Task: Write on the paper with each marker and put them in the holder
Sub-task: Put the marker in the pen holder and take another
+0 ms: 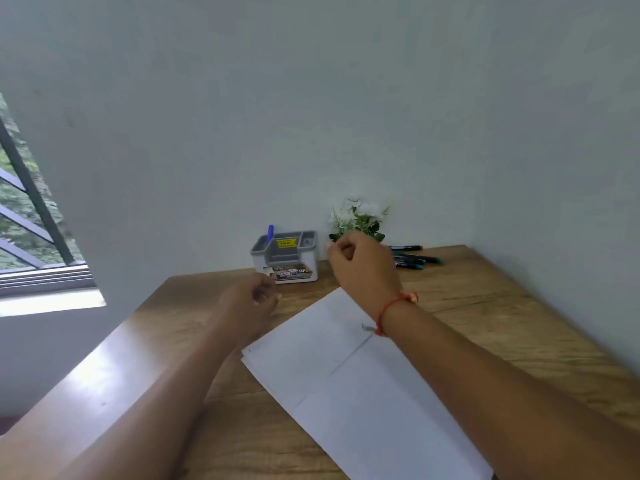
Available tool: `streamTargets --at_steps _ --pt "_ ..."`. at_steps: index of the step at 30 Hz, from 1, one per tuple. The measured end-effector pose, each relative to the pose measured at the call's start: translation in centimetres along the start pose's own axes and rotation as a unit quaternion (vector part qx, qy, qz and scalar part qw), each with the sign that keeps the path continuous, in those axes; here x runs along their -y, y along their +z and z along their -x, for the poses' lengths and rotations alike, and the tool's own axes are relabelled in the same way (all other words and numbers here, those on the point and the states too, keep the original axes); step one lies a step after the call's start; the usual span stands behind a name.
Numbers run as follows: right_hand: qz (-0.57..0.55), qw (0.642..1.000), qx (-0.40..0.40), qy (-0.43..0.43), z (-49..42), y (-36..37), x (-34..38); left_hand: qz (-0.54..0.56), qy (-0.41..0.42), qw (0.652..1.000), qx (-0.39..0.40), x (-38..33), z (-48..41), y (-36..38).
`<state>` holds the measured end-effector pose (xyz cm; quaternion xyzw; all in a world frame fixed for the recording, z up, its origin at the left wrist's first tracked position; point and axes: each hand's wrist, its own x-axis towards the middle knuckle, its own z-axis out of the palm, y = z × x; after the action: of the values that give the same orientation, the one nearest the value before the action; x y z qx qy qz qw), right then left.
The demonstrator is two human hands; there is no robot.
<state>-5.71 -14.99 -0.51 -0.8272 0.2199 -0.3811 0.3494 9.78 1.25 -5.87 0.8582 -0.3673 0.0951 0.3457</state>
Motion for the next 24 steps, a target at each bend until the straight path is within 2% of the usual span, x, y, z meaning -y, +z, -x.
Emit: streamTargets --at_steps 3,6,9,15,24 --pt "0.117 0.991 0.035 0.052 -2.7 -1.9 -2.0 -0.005 0.013 1.0 0.028 0.2 0.0 0.0" --pt "0.277 0.954 0.096 0.063 -5.1 -3.8 -6.1 -0.016 0.032 0.998 0.048 0.3 0.1 0.2" --pt "0.371 0.916 0.144 0.045 -6.4 -4.9 -9.4 -0.016 0.038 0.998 0.053 0.5 0.0 0.2" --pt "0.416 0.892 0.171 0.034 -7.0 -4.2 -12.6 -0.019 0.045 0.997 0.06 0.9 -0.5 0.3" --pt "0.412 0.902 0.126 0.005 -7.8 -3.7 -14.8 -0.027 0.04 0.996 0.078 0.9 -0.9 0.6"
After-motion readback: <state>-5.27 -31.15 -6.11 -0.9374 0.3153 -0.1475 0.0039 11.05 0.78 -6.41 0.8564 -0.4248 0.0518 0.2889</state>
